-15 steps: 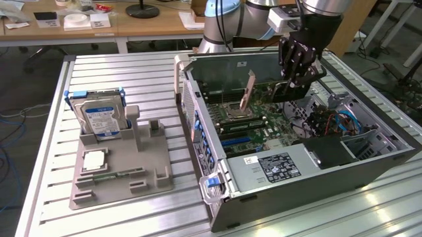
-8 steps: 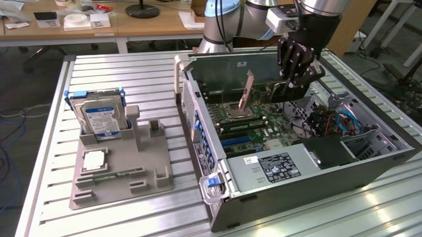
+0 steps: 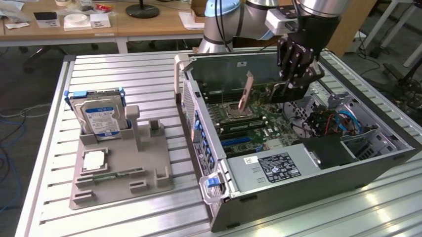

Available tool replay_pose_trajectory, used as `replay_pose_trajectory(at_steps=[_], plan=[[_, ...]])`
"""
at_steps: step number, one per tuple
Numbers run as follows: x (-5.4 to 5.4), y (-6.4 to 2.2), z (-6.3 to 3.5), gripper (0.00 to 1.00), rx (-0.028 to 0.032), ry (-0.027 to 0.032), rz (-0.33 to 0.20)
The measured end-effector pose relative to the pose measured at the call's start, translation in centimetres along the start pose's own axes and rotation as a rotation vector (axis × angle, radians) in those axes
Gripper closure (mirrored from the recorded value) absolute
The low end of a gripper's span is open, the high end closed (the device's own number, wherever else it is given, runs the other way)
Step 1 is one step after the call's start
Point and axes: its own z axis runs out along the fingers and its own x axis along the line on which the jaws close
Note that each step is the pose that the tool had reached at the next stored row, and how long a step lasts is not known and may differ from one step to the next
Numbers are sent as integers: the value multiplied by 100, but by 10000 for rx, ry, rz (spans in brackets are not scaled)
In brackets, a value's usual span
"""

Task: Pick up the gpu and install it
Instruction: 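Insert the gpu into the slot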

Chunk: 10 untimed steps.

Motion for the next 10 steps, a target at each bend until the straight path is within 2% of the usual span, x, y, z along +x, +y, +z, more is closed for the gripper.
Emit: replay_pose_trajectory(at_steps=[10], plan=[[0,4,7,73,7,1,-1]])
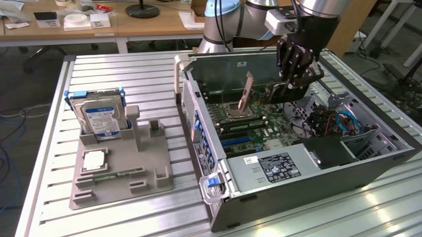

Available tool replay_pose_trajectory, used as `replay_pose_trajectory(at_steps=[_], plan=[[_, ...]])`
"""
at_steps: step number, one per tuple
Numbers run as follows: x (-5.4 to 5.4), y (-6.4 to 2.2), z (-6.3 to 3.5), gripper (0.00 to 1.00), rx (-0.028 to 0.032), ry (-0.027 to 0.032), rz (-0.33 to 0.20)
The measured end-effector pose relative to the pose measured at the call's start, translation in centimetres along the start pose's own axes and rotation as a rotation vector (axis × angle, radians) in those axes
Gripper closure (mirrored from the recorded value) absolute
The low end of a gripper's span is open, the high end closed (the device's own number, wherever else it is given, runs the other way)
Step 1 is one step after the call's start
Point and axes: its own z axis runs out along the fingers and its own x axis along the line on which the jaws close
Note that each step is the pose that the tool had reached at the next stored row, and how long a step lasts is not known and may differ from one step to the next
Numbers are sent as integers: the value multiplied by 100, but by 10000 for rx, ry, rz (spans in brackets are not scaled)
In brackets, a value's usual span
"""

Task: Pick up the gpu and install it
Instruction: 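Insert the gpu into the slot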

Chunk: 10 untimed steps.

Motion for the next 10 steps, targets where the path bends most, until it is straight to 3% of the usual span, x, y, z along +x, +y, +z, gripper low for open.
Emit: replay_pose_trajectory(at_steps=[10], plan=[[5,4,15,73,7,-2,0]])
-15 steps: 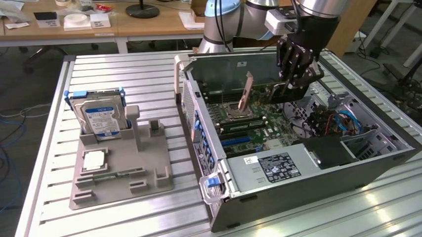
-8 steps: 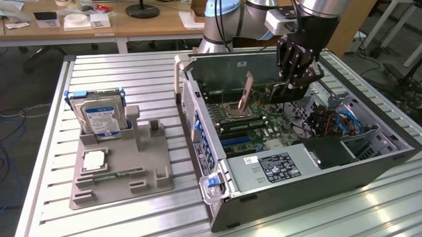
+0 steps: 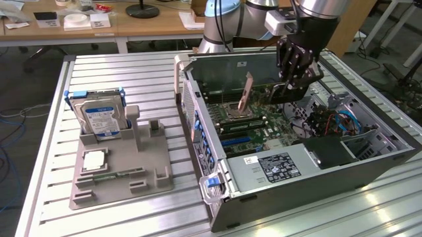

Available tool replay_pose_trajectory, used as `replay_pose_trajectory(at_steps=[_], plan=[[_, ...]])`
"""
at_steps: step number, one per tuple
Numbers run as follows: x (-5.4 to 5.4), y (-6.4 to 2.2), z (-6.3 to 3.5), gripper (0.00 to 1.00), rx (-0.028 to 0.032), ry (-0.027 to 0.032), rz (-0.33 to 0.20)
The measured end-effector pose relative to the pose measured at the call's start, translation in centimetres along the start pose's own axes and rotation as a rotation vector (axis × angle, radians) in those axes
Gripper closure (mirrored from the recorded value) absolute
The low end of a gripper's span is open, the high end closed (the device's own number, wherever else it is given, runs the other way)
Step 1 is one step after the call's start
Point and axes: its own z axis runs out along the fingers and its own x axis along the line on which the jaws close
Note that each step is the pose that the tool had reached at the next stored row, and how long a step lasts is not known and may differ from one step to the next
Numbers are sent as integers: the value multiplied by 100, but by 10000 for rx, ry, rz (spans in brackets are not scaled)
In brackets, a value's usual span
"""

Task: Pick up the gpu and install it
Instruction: 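Insert the gpu into the slot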

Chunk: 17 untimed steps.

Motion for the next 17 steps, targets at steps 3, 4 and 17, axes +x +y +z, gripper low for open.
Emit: replay_pose_trajectory(at_steps=[3,4,17], plan=[[18,6,13,73,7,1,1],[35,9,16,73,12,1,1],[45,16,23,73,29,-8,-1]])
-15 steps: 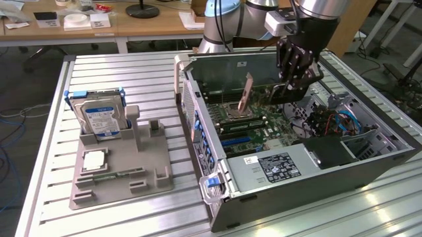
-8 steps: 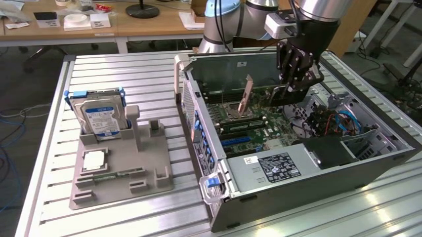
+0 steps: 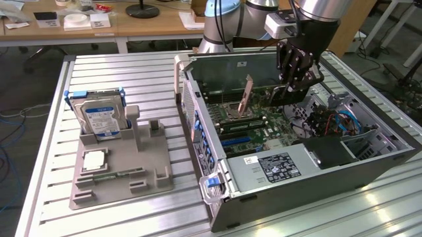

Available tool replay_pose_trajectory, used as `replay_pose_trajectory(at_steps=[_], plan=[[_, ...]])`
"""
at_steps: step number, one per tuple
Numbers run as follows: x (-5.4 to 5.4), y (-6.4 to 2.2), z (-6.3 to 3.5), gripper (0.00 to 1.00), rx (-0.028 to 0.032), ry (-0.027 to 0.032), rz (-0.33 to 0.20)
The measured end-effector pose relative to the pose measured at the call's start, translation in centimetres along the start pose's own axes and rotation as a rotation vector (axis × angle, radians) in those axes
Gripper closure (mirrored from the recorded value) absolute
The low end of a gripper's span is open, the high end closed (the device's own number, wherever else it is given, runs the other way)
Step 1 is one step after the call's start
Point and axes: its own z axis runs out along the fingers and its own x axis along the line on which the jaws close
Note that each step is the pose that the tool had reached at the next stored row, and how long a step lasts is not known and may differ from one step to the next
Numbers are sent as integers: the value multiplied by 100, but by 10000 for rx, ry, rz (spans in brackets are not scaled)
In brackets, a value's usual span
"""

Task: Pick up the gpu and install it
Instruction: 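Insert the gpu into the slot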

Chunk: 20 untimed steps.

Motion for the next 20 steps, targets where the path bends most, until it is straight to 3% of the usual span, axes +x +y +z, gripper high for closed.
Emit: replay_pose_trajectory(at_steps=[20], plan=[[2,33,35,73,33,-1,-1]])
